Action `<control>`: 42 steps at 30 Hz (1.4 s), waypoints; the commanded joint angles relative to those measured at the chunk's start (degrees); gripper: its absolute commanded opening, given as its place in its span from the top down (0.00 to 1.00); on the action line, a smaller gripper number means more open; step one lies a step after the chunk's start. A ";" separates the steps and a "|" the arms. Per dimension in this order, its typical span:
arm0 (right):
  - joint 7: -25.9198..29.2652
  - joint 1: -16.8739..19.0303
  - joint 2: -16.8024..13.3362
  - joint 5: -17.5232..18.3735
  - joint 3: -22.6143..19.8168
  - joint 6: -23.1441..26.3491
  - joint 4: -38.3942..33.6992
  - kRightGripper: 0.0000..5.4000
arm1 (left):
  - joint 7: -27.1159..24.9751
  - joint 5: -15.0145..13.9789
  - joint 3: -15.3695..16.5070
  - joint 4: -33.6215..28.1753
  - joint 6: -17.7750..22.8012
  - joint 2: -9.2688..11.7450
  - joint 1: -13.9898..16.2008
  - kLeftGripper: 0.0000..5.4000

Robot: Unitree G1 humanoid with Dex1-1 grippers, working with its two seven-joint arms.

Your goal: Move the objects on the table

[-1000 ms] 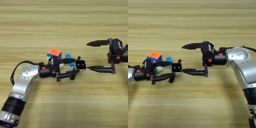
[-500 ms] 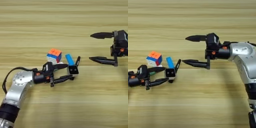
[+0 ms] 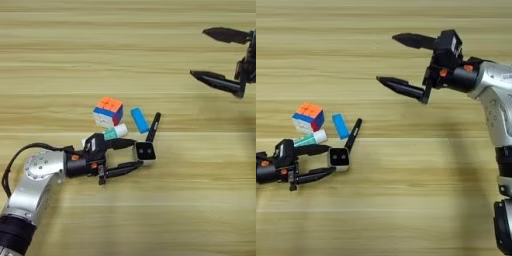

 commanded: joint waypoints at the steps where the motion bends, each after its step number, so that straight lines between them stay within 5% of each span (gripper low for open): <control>1: -3.35 -4.80 1.00 -0.30 -1.73 -1.26 2.60 0.00 | -1.33 1.87 -1.36 0.23 1.01 2.07 0.41 0.56; 26: -6.25 -9.44 -0.55 1.42 -5.66 -1.71 3.25 0.00 | -3.18 4.78 -2.64 6.30 1.72 3.52 -0.08 0.56; 34: -5.97 -9.00 -0.40 1.30 -5.26 -1.75 3.51 0.00 | -2.81 5.10 -2.38 6.32 1.28 3.55 -0.51 0.34; 42: -5.72 -8.91 -0.02 1.15 -4.76 -1.69 3.84 0.00 | -0.92 1.83 2.70 4.07 0.08 3.64 -2.82 0.18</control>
